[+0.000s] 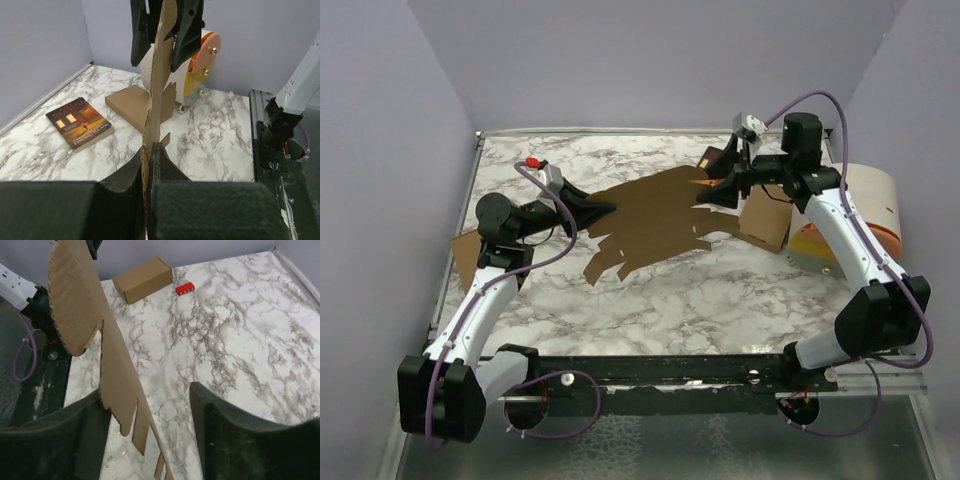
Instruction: Fold the paper box
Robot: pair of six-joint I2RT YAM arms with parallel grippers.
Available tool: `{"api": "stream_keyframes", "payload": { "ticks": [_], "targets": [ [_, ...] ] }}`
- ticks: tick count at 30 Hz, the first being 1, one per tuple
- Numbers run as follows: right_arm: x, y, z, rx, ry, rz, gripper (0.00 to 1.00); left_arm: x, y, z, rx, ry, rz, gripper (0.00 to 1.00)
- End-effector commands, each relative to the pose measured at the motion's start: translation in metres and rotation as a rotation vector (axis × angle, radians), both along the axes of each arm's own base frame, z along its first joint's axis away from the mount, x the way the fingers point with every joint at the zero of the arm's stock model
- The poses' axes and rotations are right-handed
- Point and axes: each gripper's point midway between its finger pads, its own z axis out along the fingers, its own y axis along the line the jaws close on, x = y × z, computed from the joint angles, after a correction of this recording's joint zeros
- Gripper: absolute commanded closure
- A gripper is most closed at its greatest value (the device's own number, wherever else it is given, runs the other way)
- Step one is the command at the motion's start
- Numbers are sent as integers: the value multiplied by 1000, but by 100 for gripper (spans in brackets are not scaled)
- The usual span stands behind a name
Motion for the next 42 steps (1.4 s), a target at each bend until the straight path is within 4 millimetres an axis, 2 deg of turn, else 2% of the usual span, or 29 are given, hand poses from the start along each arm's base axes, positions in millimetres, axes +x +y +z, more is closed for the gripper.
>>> {"api": "stream_keyframes", "payload": {
  "ticks": [1,5,7,8,14,18,23,28,36,42],
  "targets": [
    [-12,3,-6,43,8,39,58,-5,-3,11,-35,-33,3,100],
    [-24,3,-11,57,-8,70,87,-6,-7,8,-44,-19,-9,100],
    [-28,3,-12,62,-6,84,97,-5,-8,5,-43,-8,-11,100],
    [-30,3,-12,63,-6,88,99,-4,-8,3,-41,0,-13,100],
    [-33,1,-10,54,-5,79,99,-3,-7,-7,-1,44,0,98],
    [-33,-3,-11,50,-3,65,99,1,-4,-9,39,93,32,82],
    [-30,-9,-13,52,6,53,99,-2,0,-9,102,149,7,50],
    [-30,-10,-15,53,12,56,99,-3,6,-5,141,144,14,34],
    [-32,-10,-16,53,14,73,99,5,7,-5,198,147,4,33],
    [-32,-10,-16,54,16,82,99,10,2,-4,195,167,-66,44]
  ]
}}
